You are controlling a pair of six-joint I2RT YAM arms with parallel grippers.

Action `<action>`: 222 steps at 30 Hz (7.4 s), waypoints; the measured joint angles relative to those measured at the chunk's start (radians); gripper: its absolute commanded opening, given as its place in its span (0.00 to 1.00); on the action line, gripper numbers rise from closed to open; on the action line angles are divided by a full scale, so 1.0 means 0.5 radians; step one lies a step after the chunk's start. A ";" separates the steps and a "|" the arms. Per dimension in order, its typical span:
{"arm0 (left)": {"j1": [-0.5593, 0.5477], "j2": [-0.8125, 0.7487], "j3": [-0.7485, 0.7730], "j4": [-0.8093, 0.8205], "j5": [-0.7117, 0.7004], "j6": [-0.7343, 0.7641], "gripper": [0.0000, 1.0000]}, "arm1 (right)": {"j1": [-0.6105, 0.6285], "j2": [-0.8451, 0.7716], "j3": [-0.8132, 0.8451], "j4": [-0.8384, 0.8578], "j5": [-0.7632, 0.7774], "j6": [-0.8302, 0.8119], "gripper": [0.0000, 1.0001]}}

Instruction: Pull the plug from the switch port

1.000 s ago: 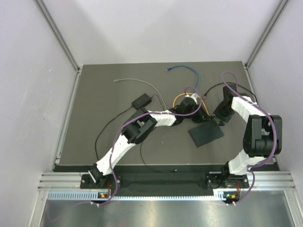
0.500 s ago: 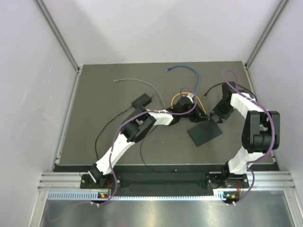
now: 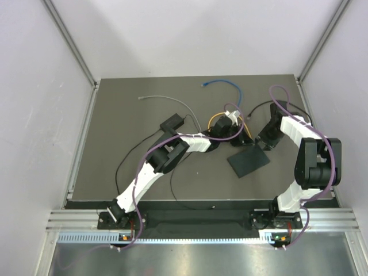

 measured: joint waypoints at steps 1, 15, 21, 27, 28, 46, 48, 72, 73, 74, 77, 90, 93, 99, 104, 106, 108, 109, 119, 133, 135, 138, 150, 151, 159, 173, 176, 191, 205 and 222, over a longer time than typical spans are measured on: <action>-0.002 -0.002 0.000 -0.006 -0.004 0.008 0.00 | 0.000 0.000 0.000 0.000 0.000 -0.004 0.40; 0.080 0.109 -0.085 0.412 0.083 -0.813 0.00 | 0.000 -0.013 -0.044 0.141 -0.066 -0.024 0.40; 0.082 0.114 -0.088 0.425 0.045 -0.797 0.00 | 0.000 -0.022 -0.061 0.183 -0.066 -0.037 0.40; 0.082 0.039 -0.026 0.100 0.024 -0.437 0.00 | 0.000 -0.011 -0.056 0.198 -0.091 -0.043 0.40; 0.083 0.023 -0.028 0.070 0.018 -0.397 0.00 | 0.000 -0.011 -0.037 0.190 -0.100 -0.046 0.41; 0.170 -0.102 -0.314 0.290 0.011 -0.489 0.44 | 0.004 -0.017 0.011 -0.069 -0.028 -0.153 0.45; 0.191 -0.104 -0.314 0.297 0.032 -0.489 0.47 | 0.004 -0.017 0.013 -0.085 -0.019 -0.158 0.45; 0.070 -0.108 -0.314 0.265 0.052 -0.520 0.40 | 0.004 -0.018 0.014 -0.137 -0.005 -0.210 0.46; 0.067 -0.108 -0.314 0.262 0.053 -0.520 0.40 | 0.004 -0.018 0.014 -0.138 -0.005 -0.210 0.46; 0.066 -0.108 -0.314 0.259 0.052 -0.520 0.40 | 0.004 -0.020 0.014 -0.138 -0.005 -0.210 0.46; 0.066 -0.108 -0.314 0.256 0.048 -0.535 0.38 | 0.003 -0.021 0.014 -0.141 -0.005 -0.211 0.46; 0.066 -0.011 -0.191 0.230 0.031 -0.637 0.24 | 0.003 -0.021 0.014 -0.155 -0.002 -0.233 0.46; 0.066 -0.009 -0.196 0.235 0.026 -0.670 0.19 | 0.003 -0.021 0.014 -0.156 -0.003 -0.240 0.46; 0.066 -0.006 -0.195 0.234 0.024 -0.676 0.00 | 0.003 -0.021 0.014 -0.162 -0.003 -0.244 0.45; 0.066 0.001 -0.195 0.249 0.024 -0.677 0.00 | 0.004 -0.021 0.024 -0.171 0.019 -0.213 0.53; 0.066 0.002 -0.196 0.253 0.025 -0.687 0.00 | 0.016 -0.020 0.045 -0.182 0.040 -0.175 0.55; 0.066 0.007 -0.199 0.269 0.028 -0.718 0.00 | 0.046 -0.014 0.084 -0.184 0.047 -0.133 0.55; 0.067 0.017 -0.199 0.298 0.035 -0.742 0.00 | 0.071 -0.005 0.116 -0.188 0.052 -0.116 0.55; 0.090 0.048 -0.227 0.510 0.054 -0.939 0.00 | 0.326 0.097 0.284 -0.175 0.152 -0.100 0.54; 0.087 0.048 -0.208 0.430 0.047 -0.822 0.00 | 0.335 0.178 0.262 -0.130 0.198 -0.089 0.49; 0.087 0.048 -0.208 0.430 0.047 -0.822 0.00 | 0.336 0.178 0.262 -0.128 0.198 -0.089 0.50; 0.087 0.048 -0.208 0.430 0.048 -0.821 0.00 | 0.333 0.177 0.259 -0.125 0.198 -0.082 0.49; 0.086 0.042 -0.211 0.385 0.037 -0.697 0.00 | 0.232 0.181 0.249 -0.115 0.094 -0.002 0.46; 0.087 0.039 -0.216 0.383 0.034 -0.689 0.00 | 0.227 0.184 0.249 -0.115 0.083 0.011 0.46; 0.087 -0.001 -0.291 0.411 -0.008 -0.676 0.00 | 0.193 0.219 0.297 -0.127 0.039 0.108 0.49; 0.082 -0.018 -0.358 0.514 -0.046 -0.610 0.00 | 0.181 0.314 0.421 -0.237 0.153 0.144 0.47; 0.080 -0.023 -0.359 0.513 -0.053 -0.565 0.00 | 0.181 0.327 0.435 -0.252 0.179 0.143 0.46; 0.079 -0.031 -0.359 0.511 -0.053 -0.472 0.00 | 0.179 0.412 0.512 -0.269 0.214 0.074 0.50; 0.070 -0.043 -0.358 0.483 -0.064 -0.414 0.00 | 0.192 0.494 0.477 -0.140 0.198 0.075 0.23; 0.066 -0.110 -0.325 0.256 -0.078 -0.307 0.00 | 0.213 0.258 0.118 0.258 0.226 0.051 0.21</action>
